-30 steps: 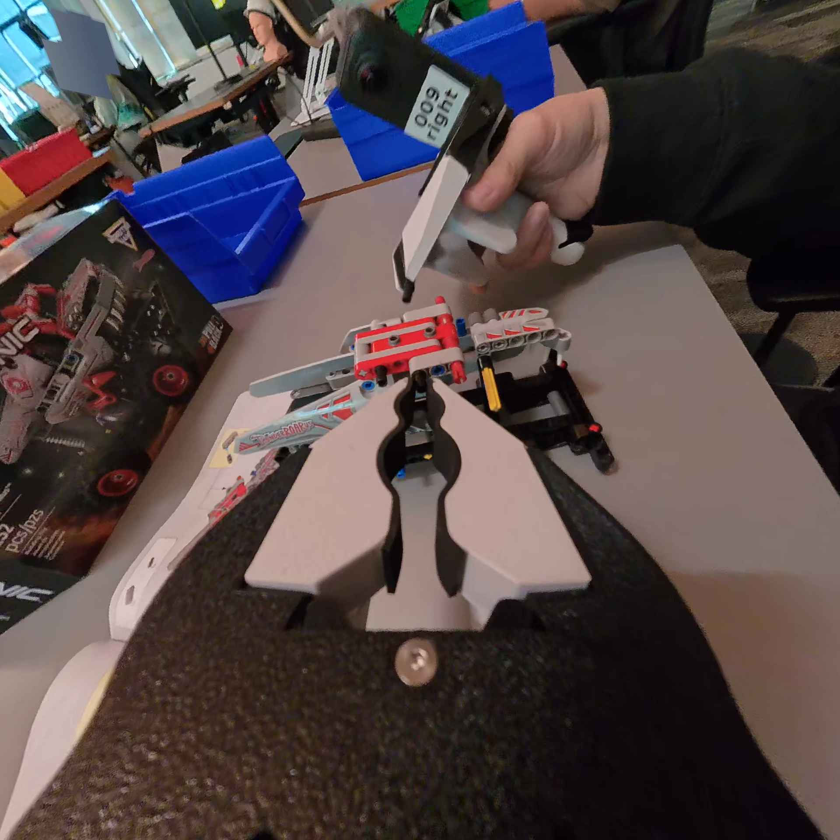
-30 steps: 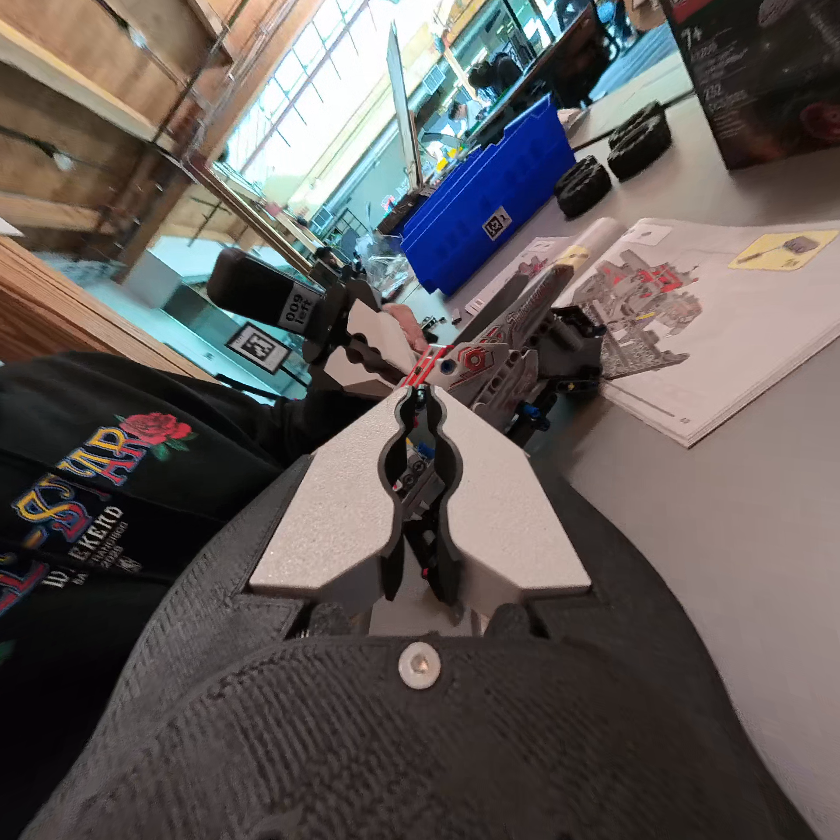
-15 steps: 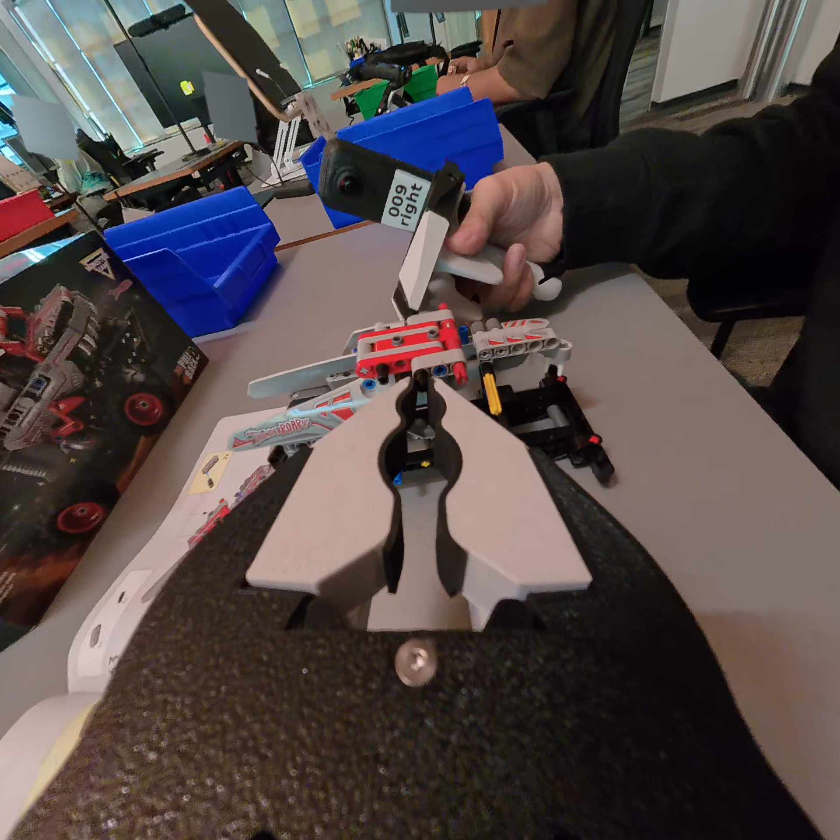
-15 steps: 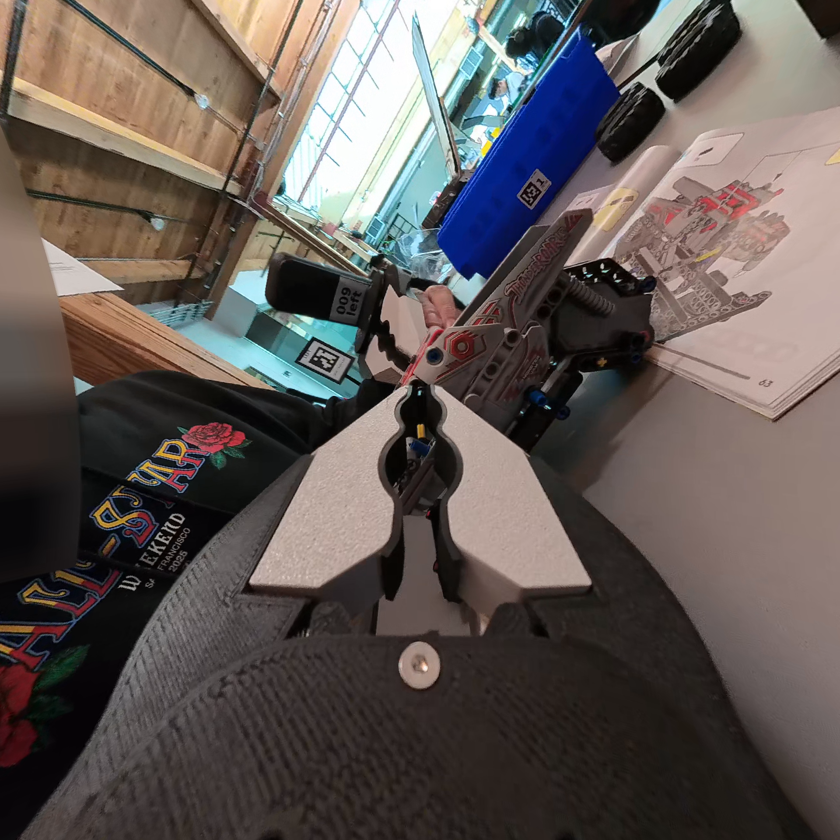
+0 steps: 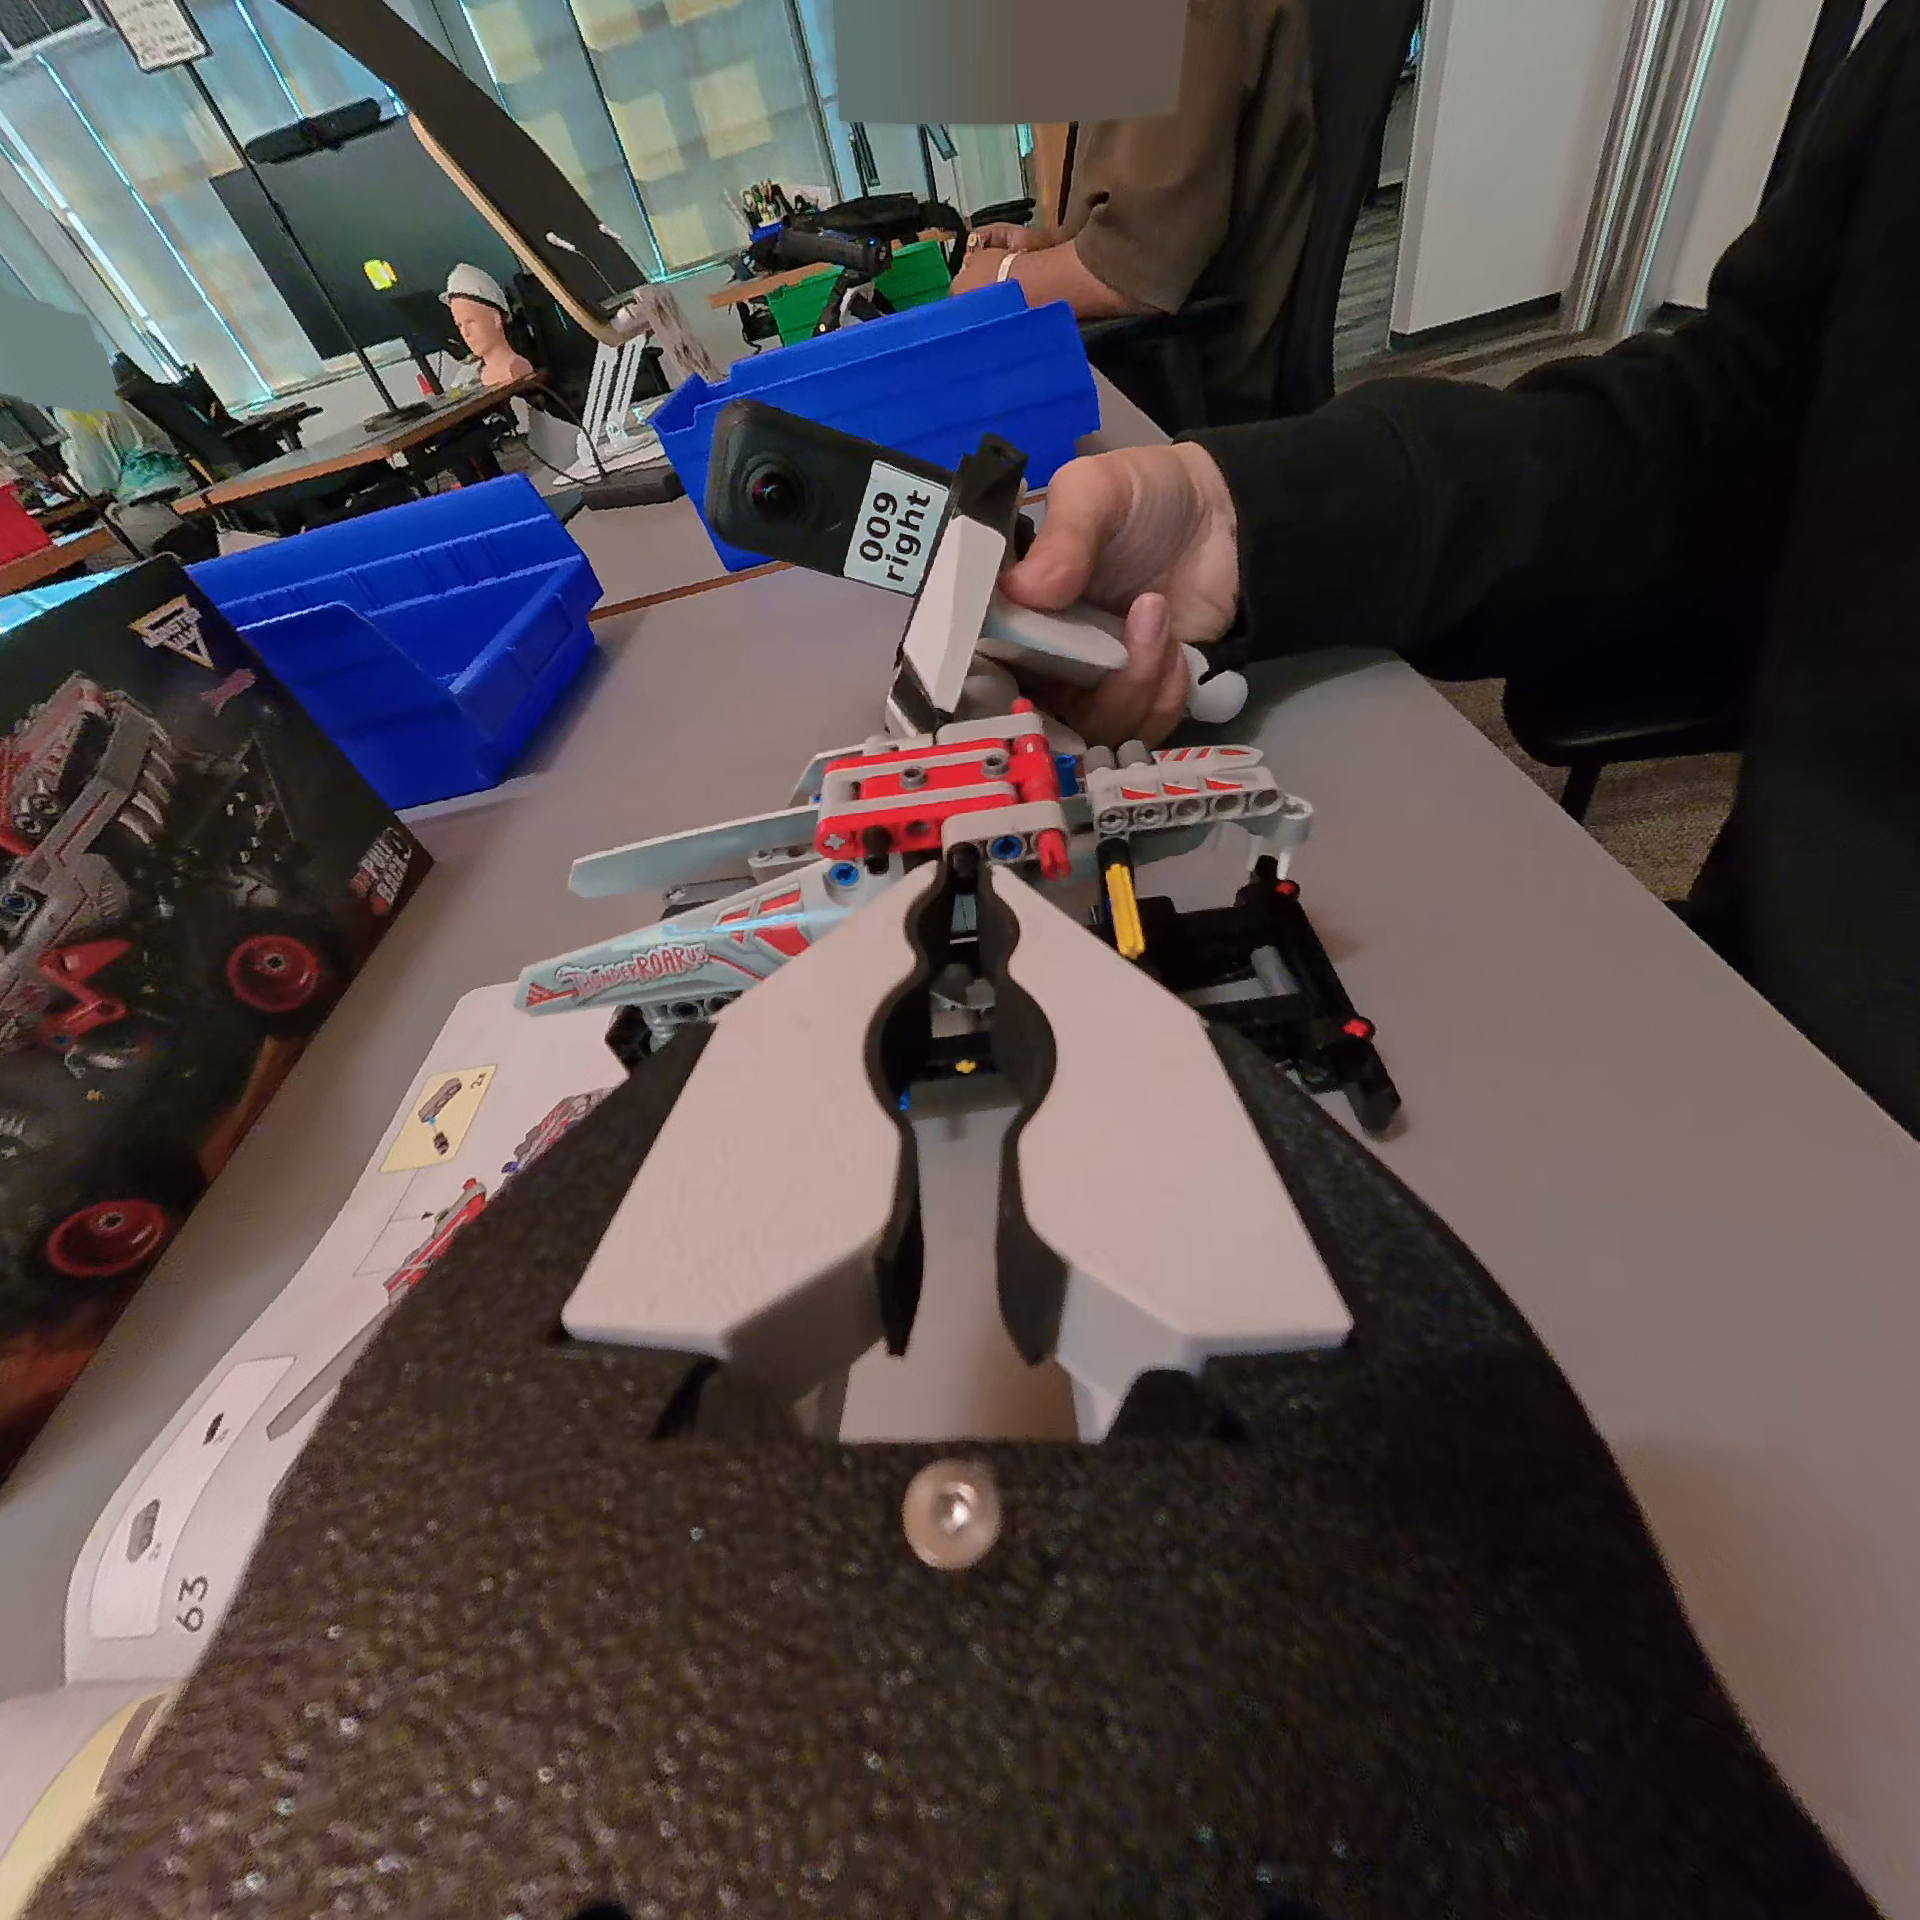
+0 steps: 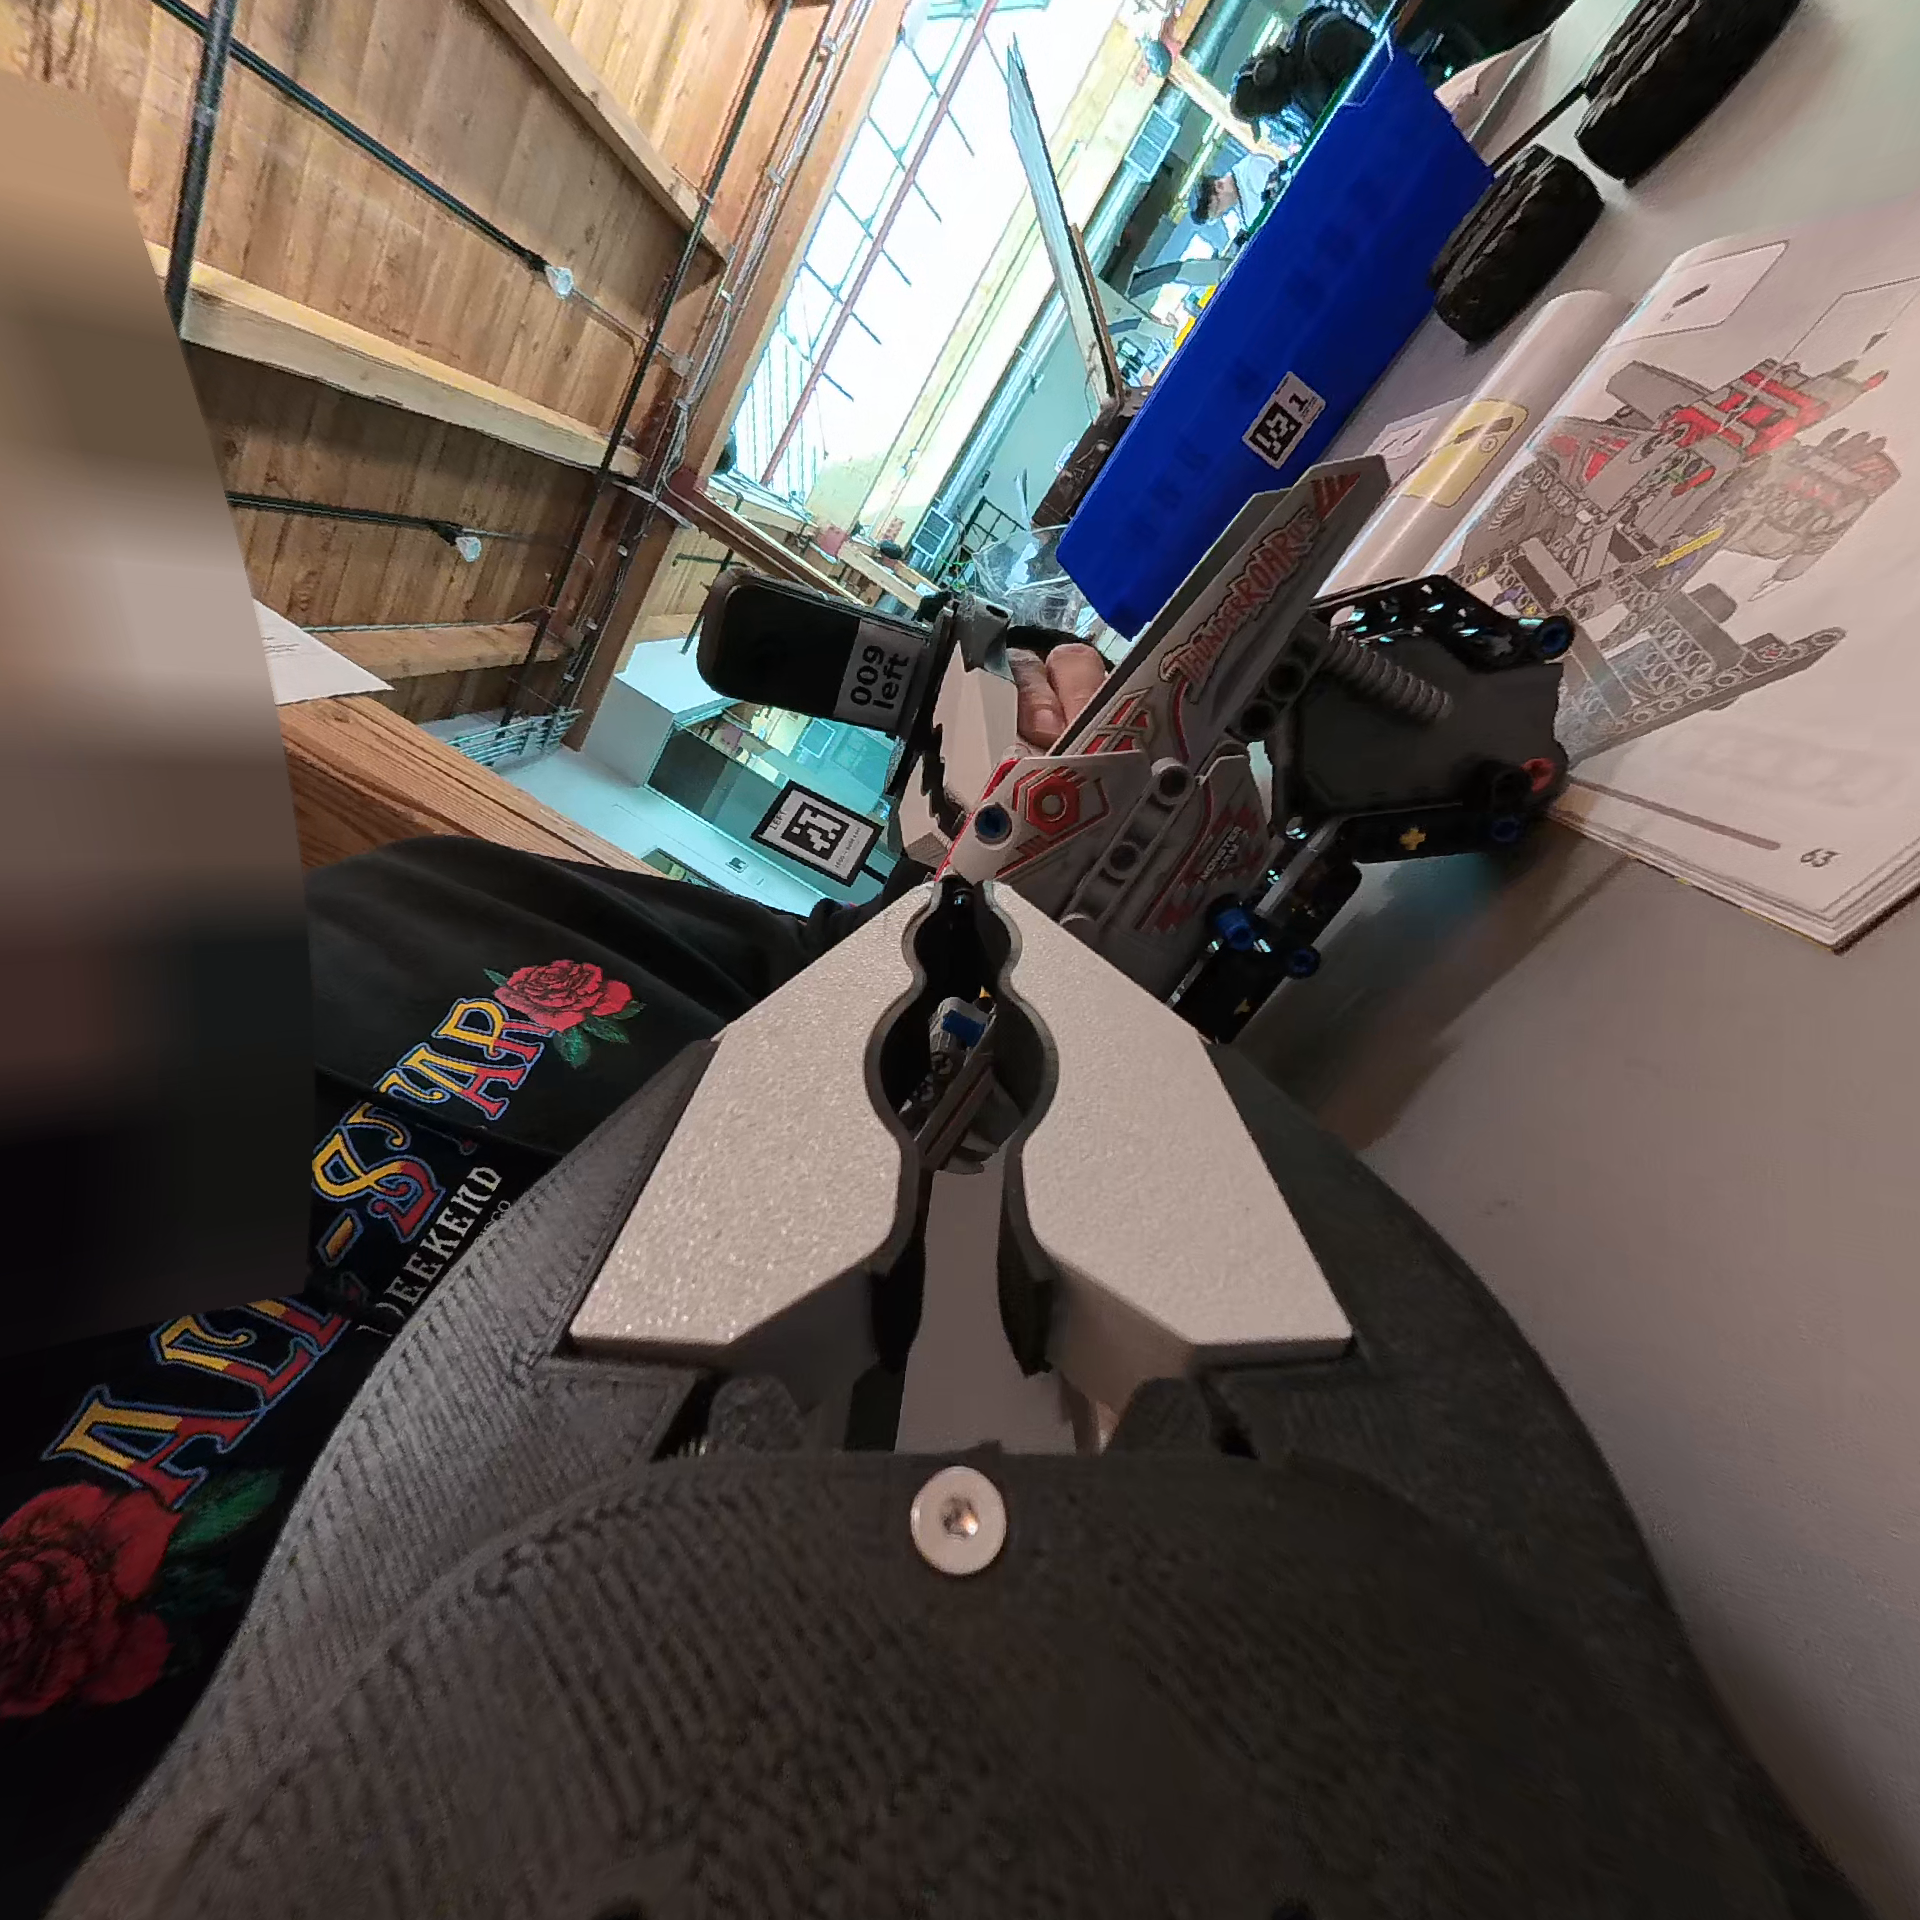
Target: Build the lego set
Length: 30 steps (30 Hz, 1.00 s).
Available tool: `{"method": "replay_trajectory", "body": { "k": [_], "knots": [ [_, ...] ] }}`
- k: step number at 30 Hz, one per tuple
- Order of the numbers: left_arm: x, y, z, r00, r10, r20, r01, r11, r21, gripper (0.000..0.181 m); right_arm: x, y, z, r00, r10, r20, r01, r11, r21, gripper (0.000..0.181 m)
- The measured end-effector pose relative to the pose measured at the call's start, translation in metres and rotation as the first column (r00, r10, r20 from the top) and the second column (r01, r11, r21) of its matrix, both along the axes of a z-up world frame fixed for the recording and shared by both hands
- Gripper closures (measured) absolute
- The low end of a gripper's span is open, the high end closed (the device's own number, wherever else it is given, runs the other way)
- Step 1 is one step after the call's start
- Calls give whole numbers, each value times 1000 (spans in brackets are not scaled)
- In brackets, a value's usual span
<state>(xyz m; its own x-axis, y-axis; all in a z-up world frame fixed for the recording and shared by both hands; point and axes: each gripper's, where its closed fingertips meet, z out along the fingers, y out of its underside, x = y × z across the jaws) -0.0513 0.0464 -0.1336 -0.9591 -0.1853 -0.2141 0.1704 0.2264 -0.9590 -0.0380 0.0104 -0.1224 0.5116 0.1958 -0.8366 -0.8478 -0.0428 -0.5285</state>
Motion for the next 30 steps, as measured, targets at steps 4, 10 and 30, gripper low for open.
{"method": "replay_trajectory", "body": {
  "k": [4,10,30],
  "knots": [
    [0,0,0,1000,5,6,-5,1000,8,180,2,-2,3,1000,-4,-12,4,1000,27,179],
    [0,1,0,1000,13,3,-13,1000,15,180,-1,0,0,1000,-8,15,8,1000,-1,179],
    [1,2,0,999,40,13,-41,998,52,180,-1,0,1,995,-46,85,47,999,-9,179]
  ]
}}
